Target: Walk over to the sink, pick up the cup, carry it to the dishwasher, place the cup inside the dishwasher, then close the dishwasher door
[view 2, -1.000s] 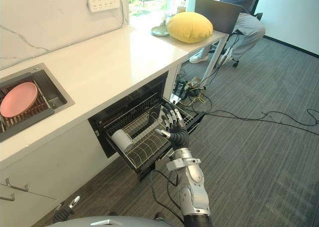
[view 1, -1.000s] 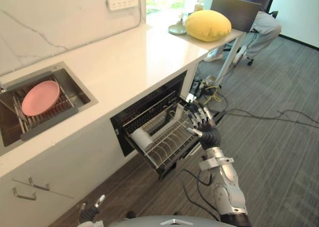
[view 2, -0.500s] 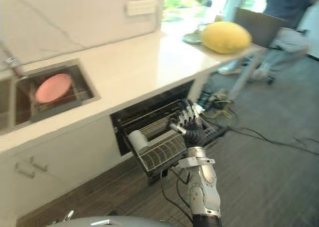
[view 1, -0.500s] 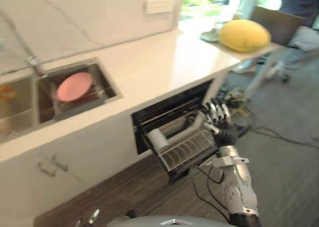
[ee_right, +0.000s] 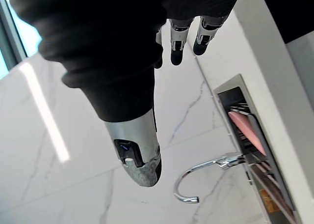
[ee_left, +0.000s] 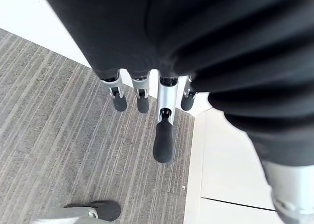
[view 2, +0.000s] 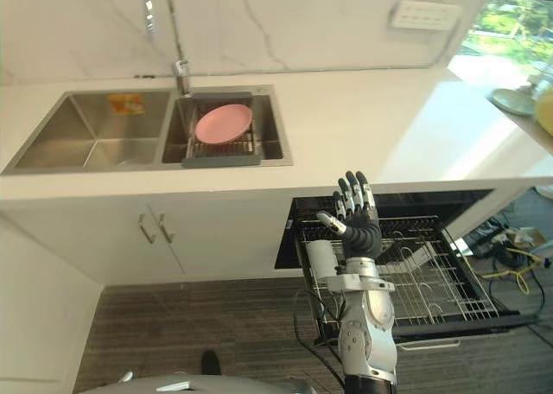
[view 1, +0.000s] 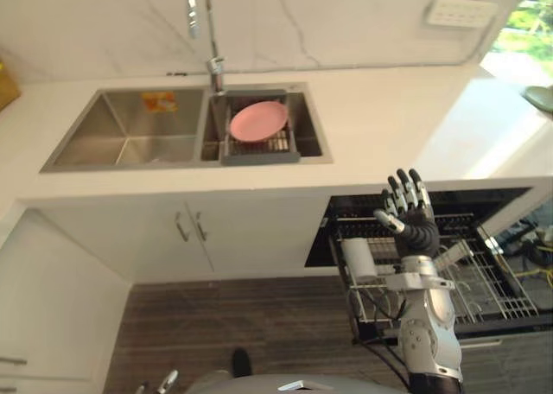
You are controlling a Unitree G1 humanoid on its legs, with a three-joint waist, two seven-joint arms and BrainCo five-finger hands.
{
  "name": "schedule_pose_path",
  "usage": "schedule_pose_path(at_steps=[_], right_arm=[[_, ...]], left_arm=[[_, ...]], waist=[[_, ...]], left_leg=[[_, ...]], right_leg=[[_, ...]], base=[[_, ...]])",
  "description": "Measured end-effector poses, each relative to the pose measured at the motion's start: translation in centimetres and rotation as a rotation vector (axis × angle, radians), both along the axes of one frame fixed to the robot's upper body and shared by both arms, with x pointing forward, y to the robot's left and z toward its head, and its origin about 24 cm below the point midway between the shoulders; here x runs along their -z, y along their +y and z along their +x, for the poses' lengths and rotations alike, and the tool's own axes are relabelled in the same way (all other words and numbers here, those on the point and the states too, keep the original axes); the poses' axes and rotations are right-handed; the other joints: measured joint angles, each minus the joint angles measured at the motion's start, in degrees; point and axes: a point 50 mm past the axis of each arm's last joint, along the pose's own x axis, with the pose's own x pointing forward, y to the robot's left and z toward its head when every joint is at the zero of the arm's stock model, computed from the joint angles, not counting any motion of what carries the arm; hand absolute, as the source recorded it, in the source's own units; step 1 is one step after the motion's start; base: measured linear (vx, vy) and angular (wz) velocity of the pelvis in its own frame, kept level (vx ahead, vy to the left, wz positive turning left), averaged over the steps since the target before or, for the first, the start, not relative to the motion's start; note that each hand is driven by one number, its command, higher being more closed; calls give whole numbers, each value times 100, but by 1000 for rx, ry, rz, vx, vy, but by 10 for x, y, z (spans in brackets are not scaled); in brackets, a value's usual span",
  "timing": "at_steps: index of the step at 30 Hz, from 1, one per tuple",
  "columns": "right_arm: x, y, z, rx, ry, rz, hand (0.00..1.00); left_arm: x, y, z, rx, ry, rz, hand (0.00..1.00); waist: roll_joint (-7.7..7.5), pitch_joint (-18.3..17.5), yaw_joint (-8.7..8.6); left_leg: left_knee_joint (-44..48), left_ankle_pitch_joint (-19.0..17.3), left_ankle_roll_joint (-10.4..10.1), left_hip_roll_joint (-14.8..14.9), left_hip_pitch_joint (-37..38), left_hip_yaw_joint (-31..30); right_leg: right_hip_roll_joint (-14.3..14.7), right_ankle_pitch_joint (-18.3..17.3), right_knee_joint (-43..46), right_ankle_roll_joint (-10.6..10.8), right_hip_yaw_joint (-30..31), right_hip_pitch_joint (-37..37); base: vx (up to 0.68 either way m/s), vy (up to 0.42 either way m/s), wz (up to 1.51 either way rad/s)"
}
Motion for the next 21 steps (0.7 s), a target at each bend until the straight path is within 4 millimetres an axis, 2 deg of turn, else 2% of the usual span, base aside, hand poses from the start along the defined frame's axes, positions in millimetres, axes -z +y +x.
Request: schedule_pose_path(at_steps=[1,2,4,7,10,13,19,20,21], right_arm=[[1,1,0,11,4,14,0],[0,2,1,14,3,16,0],[-2,1,2,22,-9,15,0],[-8,-1,6,22,-32,-1,0],[-9,-6,5,37,-33,-10,0],[-10,-10,4,53,-35,-11,0],[-9,-9,4,53,-33,-10,0],[-10,-9,4,51,-34,-9,0],[-10,-9,3,51,-35,-6,0]], left_arm=[[-1,7,2,12,9,15,0],[-1,13,1,16,28,27,0],[-1,14,-1,7,39,25,0],[-1,11,5,19,18,3,0],[0,4,13,29,-10,-23,0],[1,-1,13,35,-10,-41,0],[2,-3,12,44,-4,-35,0],[2,-3,11,41,0,-31,0],[1,-2,13,40,-5,-24,0]], waist=[[-133,83,-32],[-310,69,-20],[-427,-16,73],[-383,12,86],[-172,147,-21],[-58,122,-26],[-14,125,-19],[1,111,29],[-18,127,15]], left_leg=[[0,15,8,9,-13,-68],[1,152,43,-13,-1,-70],[0,187,40,-44,49,18],[0,231,-23,-30,84,99],[-1,250,-44,-12,211,113],[-2,224,-84,40,324,219],[40,153,-113,190,388,514],[63,122,-139,244,346,664],[742,-156,-199,354,-61,712]], right_leg=[[305,-176,-206,223,345,8],[516,-172,-544,220,432,22],[555,-222,-870,320,358,178],[587,-138,-1269,527,458,368],[624,-63,-1418,649,480,560],[651,-56,-1485,659,630,627],[752,-54,-1566,567,934,577],[785,-27,-1562,538,1042,477],[826,3,-1560,496,1074,355]], base=[[6,-113,81],[-3,-124,59],[31,-104,-1],[5,-75,-19],[-28,-57,-6],[-28,-36,-19],[-26,-36,-28],[0,-34,-41],[6,-39,-34]])
